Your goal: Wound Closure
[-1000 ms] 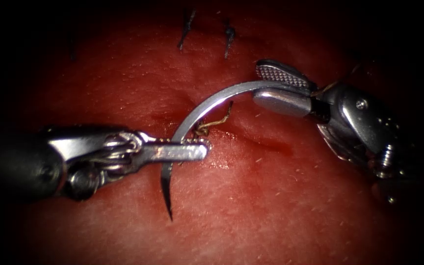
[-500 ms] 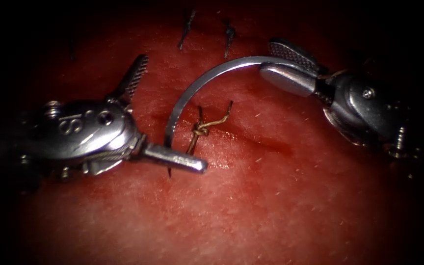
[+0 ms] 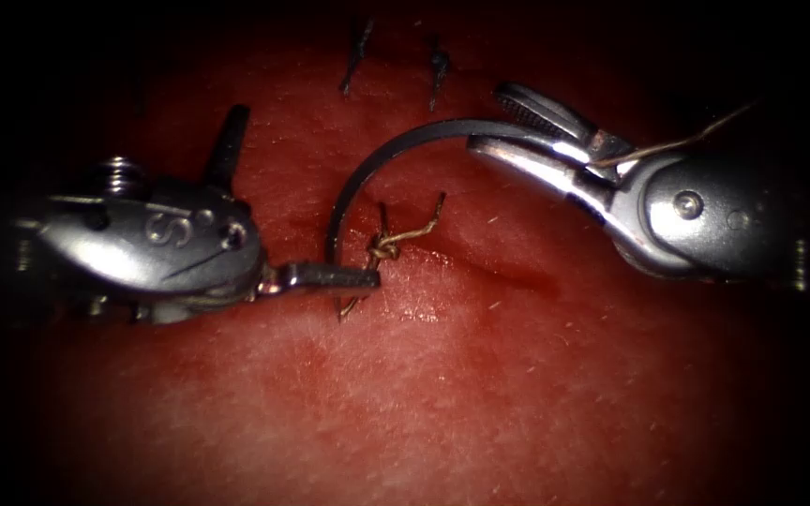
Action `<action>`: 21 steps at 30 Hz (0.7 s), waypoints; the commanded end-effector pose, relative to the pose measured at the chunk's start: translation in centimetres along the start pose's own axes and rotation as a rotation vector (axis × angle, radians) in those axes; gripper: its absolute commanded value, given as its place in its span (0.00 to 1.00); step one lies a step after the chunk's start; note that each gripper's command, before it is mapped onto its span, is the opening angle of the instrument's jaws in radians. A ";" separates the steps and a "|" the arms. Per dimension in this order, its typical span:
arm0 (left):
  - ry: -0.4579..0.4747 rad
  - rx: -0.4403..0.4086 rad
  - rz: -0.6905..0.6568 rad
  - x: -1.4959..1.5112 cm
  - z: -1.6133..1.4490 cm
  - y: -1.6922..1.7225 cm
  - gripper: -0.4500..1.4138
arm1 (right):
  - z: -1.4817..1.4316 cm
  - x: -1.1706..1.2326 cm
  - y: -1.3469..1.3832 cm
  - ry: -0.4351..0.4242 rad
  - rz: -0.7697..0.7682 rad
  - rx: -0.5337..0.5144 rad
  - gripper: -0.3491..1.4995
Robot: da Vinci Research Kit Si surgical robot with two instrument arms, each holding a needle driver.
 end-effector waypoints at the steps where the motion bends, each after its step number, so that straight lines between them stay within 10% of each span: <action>1: -0.006 0.010 -0.009 0.03 0.08 -0.07 0.80 | 0.08 -0.01 -0.06 0.000 -0.007 -0.001 0.00; 8: 0.029 0.019 -0.029 0.02 0.24 -0.16 0.74 | 0.14 0.08 -0.15 -0.006 -0.044 -0.006 0.00; 15: 0.018 0.017 -0.064 0.03 0.24 -0.11 0.01 | 0.15 0.09 -0.17 -0.005 -0.056 -0.009 0.00; 20: 0.014 0.033 -0.119 0.03 0.17 -0.12 0.00 | 0.16 0.09 -0.16 -0.007 -0.056 -0.008 0.00; 21: 0.013 0.029 -0.144 0.03 0.17 -0.12 0.00 | 0.17 0.09 -0.14 -0.008 -0.055 -0.009 0.17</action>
